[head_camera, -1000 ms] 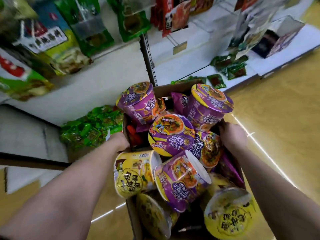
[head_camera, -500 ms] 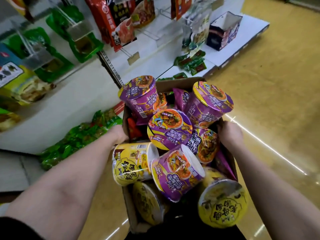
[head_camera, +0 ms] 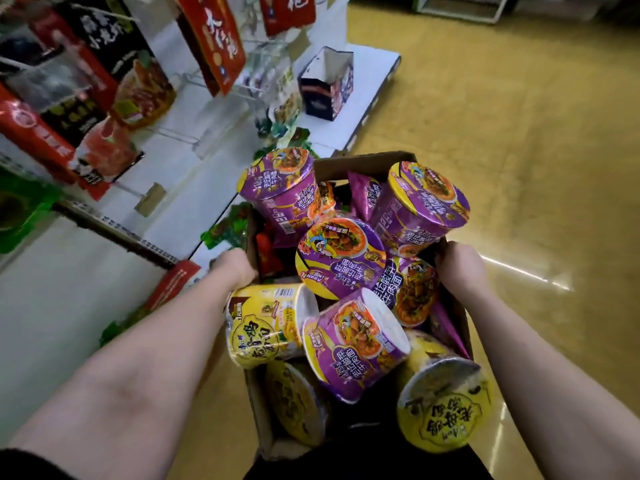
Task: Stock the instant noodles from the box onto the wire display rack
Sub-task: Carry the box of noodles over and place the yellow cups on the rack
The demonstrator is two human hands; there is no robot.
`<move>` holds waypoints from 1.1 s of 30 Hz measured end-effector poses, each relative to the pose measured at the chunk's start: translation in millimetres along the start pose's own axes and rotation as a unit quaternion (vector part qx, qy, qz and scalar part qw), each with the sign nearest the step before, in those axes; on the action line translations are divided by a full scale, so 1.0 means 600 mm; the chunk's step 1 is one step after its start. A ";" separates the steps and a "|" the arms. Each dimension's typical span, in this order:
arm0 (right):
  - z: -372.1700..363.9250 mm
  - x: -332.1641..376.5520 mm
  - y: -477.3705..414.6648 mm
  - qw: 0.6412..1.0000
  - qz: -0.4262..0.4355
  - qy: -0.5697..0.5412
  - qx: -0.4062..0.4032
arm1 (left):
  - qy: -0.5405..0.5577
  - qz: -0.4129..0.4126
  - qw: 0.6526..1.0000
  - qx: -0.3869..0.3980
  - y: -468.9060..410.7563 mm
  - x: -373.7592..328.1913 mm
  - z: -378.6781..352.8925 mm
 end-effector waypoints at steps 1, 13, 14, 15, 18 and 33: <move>0.003 0.001 -0.019 1.000 -0.014 -0.001 -0.006 | 0.004 -0.012 1.000 0.002 -0.029 -0.019 0.014; 0.122 -0.013 -0.227 0.989 -0.133 -0.012 -0.068 | -0.041 -0.159 0.986 0.018 -0.263 -0.270 0.171; 0.124 -0.021 -0.245 0.987 -0.143 -0.015 -0.067 | -0.042 -0.160 0.986 0.020 -0.282 -0.292 0.178; 0.125 -0.029 -0.265 0.986 -0.152 -0.019 -0.067 | -0.045 -0.161 0.986 0.021 -0.302 -0.314 0.181; 0.128 -0.051 -0.337 0.983 -0.171 -0.035 -0.065 | -0.060 -0.160 0.985 0.026 -0.359 -0.379 0.189; 0.288 -0.114 -0.803 0.985 -0.149 -0.069 -0.055 | -0.095 -0.167 0.981 -0.028 -0.557 -0.757 0.404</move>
Point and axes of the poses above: each hand's wrist, its own y-axis away from the middle knuckle, its own z-axis out of the back of the hand, x = y × z, the point moved 6 cm from there along -y, towards the middle knuckle
